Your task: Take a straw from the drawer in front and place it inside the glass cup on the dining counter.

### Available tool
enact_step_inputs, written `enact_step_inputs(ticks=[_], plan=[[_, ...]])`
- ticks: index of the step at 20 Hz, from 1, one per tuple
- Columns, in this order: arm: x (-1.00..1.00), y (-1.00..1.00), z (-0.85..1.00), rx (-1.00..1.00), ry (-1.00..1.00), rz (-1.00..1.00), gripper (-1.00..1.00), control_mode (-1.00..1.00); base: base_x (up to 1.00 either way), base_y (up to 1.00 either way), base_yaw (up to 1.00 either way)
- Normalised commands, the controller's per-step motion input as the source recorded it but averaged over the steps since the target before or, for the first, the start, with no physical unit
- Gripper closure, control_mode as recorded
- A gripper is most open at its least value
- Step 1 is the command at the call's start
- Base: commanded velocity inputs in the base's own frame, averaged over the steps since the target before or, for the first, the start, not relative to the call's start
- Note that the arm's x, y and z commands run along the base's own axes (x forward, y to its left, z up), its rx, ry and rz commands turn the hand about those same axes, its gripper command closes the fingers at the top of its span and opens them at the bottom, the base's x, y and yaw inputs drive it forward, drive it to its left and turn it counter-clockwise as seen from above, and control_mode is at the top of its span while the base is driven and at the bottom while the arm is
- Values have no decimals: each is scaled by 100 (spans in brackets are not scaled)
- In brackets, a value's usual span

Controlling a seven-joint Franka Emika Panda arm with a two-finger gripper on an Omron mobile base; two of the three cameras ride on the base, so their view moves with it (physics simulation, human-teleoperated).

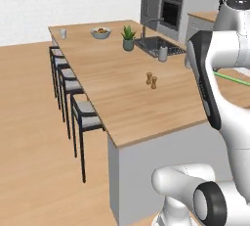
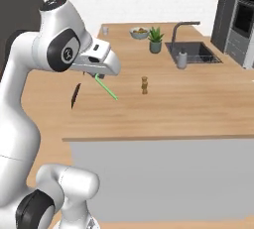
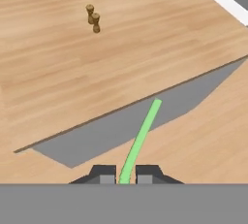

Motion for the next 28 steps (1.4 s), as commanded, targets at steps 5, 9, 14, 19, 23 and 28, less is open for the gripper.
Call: enact_step_inputs(ticks=[5, 9, 14, 19, 23, 28], plan=[[0, 0, 0, 0, 0, 0, 100, 100, 17, 100, -36], [0, 0, 0, 0, 0, 0, 100, 100, 23, 100, -37], [0, 0, 0, 0, 0, 0, 100, 100, 28, 100, -37], [0, 0, 0, 0, 0, 0, 100, 100, 37, 100, -36], [0, 0, 0, 0, 0, 0, 100, 100, 37, 100, -36], [0, 0, 0, 0, 0, 0, 100, 100, 29, 100, -35]])
